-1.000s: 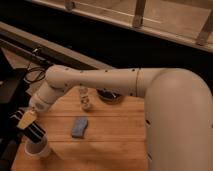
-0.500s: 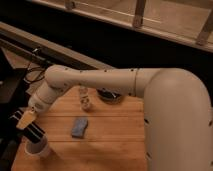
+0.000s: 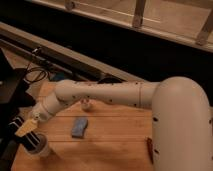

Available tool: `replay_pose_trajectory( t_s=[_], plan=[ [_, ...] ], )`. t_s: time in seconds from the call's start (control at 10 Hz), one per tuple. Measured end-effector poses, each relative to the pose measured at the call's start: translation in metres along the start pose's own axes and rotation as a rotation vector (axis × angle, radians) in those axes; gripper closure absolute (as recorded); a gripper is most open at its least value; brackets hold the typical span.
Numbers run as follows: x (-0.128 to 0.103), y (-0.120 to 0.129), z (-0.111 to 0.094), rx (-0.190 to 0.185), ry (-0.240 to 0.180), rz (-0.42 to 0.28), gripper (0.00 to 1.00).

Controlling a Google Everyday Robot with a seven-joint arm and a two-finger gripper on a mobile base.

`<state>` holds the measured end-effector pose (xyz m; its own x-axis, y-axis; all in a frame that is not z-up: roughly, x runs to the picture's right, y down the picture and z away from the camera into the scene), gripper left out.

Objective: Place the eraser in the ceramic cup

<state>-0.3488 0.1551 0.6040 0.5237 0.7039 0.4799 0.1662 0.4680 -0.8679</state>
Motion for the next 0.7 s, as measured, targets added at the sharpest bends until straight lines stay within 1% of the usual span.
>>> replay_pose_trajectory(
  t_s=[0.2,0.3,0.4,0.5,0.6,0.7],
  plan=[
    [-0.003,0.002,0.005,-0.002,-0.009,-0.045,1.00],
    [-0.003,0.001,0.005,0.003,-0.006,-0.062,1.00],
    [-0.003,-0.002,0.006,0.009,0.007,-0.082,0.98],
    [-0.004,-0.004,0.007,0.014,0.021,-0.096,0.90],
    [-0.004,-0.008,0.006,0.022,0.034,-0.108,0.81],
    [-0.003,-0.012,0.002,0.036,0.049,-0.121,0.69]
  ],
)
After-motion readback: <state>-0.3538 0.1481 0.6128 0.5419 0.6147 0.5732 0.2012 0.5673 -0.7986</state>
